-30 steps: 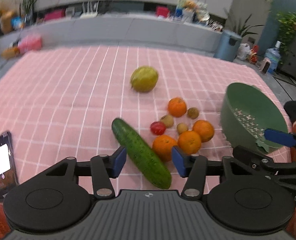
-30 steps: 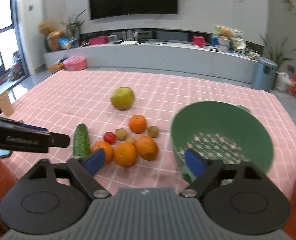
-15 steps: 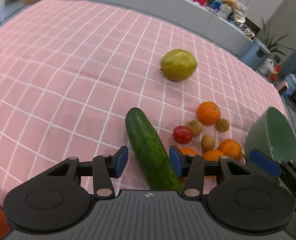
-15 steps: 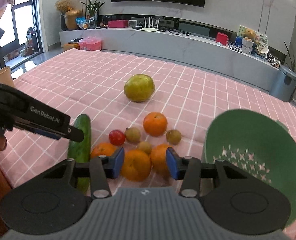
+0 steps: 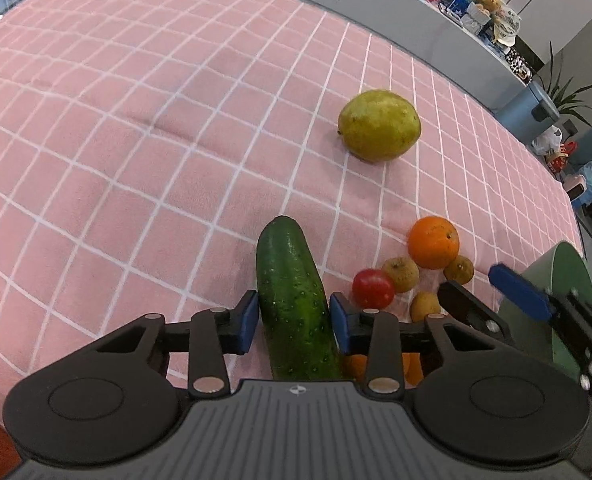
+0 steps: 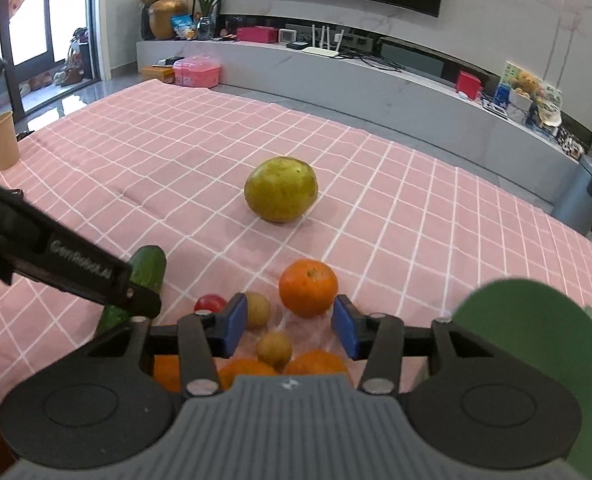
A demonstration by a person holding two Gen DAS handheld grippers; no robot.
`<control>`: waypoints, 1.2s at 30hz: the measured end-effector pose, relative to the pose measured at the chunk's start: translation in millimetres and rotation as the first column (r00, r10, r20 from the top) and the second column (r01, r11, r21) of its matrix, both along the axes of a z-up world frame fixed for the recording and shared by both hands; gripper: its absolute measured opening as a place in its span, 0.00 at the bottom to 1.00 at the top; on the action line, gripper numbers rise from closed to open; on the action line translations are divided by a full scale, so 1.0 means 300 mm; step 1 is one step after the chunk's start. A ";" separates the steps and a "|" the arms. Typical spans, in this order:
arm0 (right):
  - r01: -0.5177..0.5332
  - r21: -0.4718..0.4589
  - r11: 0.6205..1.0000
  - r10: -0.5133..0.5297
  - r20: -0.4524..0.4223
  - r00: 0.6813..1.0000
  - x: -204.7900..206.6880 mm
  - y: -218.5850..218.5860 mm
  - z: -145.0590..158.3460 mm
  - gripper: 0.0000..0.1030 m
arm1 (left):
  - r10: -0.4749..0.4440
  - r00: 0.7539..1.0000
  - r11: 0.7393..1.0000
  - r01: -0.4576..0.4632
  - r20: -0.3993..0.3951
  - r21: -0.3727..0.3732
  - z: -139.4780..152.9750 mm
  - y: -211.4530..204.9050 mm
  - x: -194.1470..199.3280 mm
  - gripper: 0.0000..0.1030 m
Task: Organize fruits
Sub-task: 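Grasp the cucumber with the left tool while the right tool grasps the pomelo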
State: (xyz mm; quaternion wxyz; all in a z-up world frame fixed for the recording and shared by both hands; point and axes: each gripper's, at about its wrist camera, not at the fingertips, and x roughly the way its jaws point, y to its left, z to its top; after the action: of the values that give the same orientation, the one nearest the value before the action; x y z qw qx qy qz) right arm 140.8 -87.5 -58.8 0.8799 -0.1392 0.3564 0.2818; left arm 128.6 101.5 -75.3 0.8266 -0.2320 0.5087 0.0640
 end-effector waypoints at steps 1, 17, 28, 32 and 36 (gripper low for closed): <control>-0.007 0.000 1.000 0.007 0.005 1.000 0.013 0.008 0.000 0.54 | -0.005 1.000 1.000 0.004 0.015 0.019 0.011 0.002 -0.001 0.41; 0.029 0.095 0.995 -0.029 -0.001 1.000 0.315 0.230 -0.052 0.83 | -0.017 1.000 1.000 0.018 -0.013 0.016 -0.005 0.089 0.112 0.42; 0.062 0.102 0.993 -0.056 -0.064 0.996 0.392 0.295 -0.121 0.69 | -0.022 0.999 1.000 0.022 -0.036 0.007 -0.023 0.068 0.101 0.43; 0.070 0.096 0.993 -0.064 -0.058 0.996 0.399 0.295 -0.124 0.66 | -0.029 0.999 0.999 0.030 -0.018 0.031 -0.023 0.054 0.093 0.43; 0.075 0.095 0.993 -0.070 -0.056 0.996 0.392 0.291 -0.119 0.65 | -0.042 0.999 0.998 0.042 -0.004 0.036 -0.007 0.042 0.089 0.41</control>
State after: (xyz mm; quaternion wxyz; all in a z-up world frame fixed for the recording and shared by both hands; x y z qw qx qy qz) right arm 258.4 -0.2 -94.3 0.8856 -0.0757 0.3702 0.2701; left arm 155.2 114.0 -77.5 0.8311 -0.2064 0.5134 0.0561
